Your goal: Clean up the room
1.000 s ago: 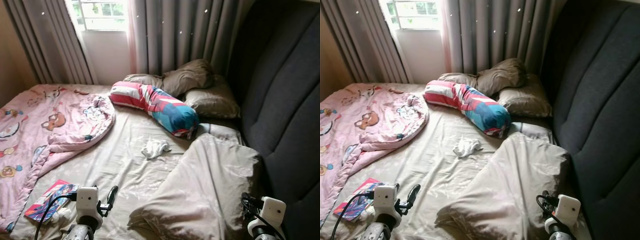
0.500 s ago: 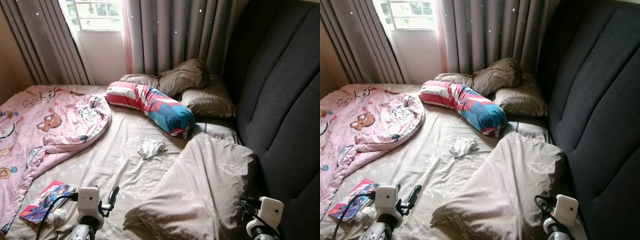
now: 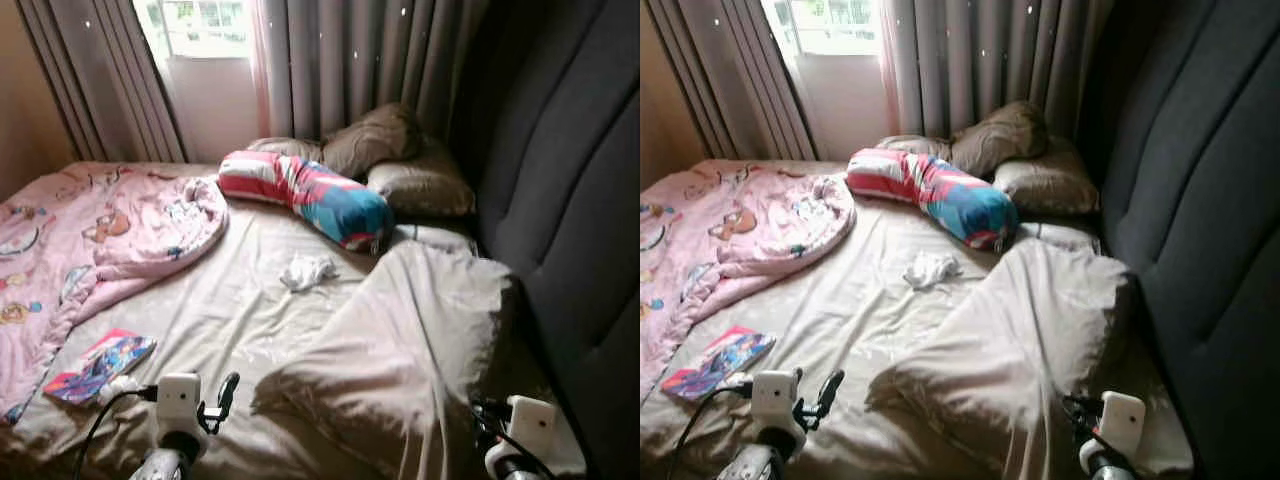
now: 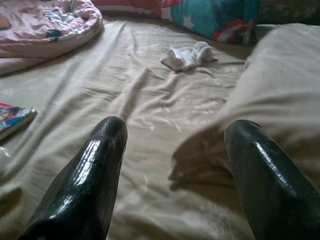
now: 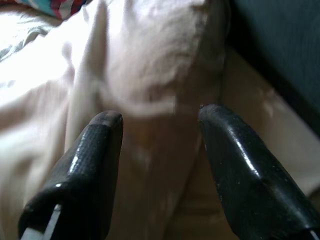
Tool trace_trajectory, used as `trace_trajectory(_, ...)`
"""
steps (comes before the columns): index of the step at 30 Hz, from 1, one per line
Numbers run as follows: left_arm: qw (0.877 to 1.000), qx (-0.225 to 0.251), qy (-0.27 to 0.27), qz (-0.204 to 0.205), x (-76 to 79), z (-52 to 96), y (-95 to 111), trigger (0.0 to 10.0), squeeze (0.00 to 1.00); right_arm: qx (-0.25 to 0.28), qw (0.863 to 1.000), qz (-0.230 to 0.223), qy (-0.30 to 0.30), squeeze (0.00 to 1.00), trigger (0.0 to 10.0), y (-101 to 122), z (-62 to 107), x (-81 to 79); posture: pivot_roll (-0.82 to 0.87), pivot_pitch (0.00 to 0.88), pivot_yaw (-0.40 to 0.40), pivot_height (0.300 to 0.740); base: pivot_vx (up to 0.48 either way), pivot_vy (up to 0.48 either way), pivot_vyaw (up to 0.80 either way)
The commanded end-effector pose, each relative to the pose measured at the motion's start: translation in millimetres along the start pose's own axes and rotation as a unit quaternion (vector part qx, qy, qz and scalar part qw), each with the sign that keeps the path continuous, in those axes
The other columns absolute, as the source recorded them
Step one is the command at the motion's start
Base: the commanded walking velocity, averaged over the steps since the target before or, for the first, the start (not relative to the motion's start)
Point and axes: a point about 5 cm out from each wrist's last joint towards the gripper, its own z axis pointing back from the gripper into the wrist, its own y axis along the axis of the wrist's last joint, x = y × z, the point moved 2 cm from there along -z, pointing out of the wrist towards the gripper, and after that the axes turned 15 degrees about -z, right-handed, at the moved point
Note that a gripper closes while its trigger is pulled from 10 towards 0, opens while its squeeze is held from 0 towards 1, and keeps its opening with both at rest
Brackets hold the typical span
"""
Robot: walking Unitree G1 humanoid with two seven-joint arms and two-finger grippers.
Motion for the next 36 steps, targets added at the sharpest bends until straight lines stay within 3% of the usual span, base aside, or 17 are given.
trace_trajectory(1, 1.0, 0.0, -0.009, -0.006, 0.3, -3.5, 2.9, 10.0, 0.0, -0.005, 1.0, -0.006, 0.011, 0.0, 10.0, 1.5, -4.0, -5.1, -0.06, 0.0, 0.013, 0.603, 0.0, 0.0, 0.0)
trace_trajectory(13, 1.0, -0.002, -0.014, -0.01, -0.8, -6.5, 4.1, 10.0, 0.0, 0.009, 0.998, -0.034, 0.046, 0.0, 10.0, 7.7, -8.3, -17.3, -0.05, 0.0, 0.02, 0.603, 0.0, 0.0, 0.0)
trace_trajectory(22, 1.0, 0.0, -0.017, -0.013, -0.3, -9.0, 5.6, 10.0, 0.0, 0.005, 0.997, -0.036, 0.069, 0.0, 10.0, 6.6, -10.0, -25.0, -0.05, 0.0, 0.022, 0.663, 0.0, 0.0, 0.0)
trace_trajectory(29, 1.0, 0.001, -0.017, -0.014, -1.8, -12.1, 7.9, 10.0, 0.0, 0.012, 0.993, -0.029, 0.115, 0.0, 10.0, 11.0, -11.7, -40.8, -0.05, 0.0, 0.025, 0.718, 0.0, 0.0, 0.0)
trace_trajectory(36, 1.0, 0.002, -0.017, -0.011, -1.5, -14.3, 9.0, 10.0, 0.0, -0.017, 0.997, -0.011, 0.071, 0.0, 10.0, 3.3, -13.8, -29.0, -0.05, 0.0, 0.026, 0.718, 0.0, 0.0, 0.0)
